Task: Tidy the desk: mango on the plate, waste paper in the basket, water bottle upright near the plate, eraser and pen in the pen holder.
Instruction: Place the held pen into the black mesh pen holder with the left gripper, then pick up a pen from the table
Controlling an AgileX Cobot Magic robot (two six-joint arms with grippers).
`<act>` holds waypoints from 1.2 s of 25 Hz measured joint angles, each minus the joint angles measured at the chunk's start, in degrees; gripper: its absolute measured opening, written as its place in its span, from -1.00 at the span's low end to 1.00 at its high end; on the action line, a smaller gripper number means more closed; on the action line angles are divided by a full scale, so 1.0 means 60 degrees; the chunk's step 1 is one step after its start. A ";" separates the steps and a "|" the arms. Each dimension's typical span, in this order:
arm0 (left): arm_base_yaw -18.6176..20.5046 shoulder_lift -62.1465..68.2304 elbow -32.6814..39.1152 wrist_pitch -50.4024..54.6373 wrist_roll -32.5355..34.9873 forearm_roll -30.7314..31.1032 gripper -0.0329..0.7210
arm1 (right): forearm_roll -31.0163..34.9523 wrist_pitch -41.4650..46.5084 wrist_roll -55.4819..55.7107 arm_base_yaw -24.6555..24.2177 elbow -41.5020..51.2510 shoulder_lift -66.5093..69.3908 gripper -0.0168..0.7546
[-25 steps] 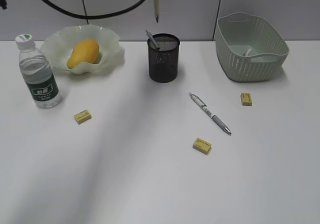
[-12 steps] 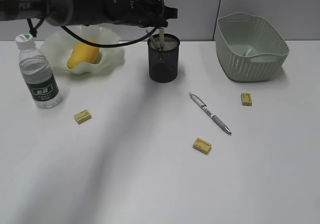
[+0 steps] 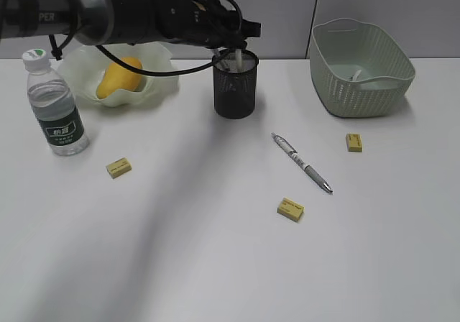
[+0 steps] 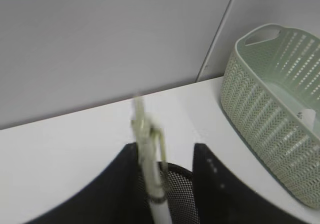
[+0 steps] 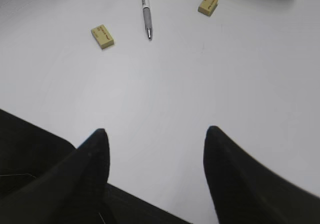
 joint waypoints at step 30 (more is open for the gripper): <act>0.0000 -0.3518 0.0008 1.0618 0.0000 0.2333 0.18 | -0.0003 -0.0002 0.0269 0.0000 0.0008 0.0000 0.28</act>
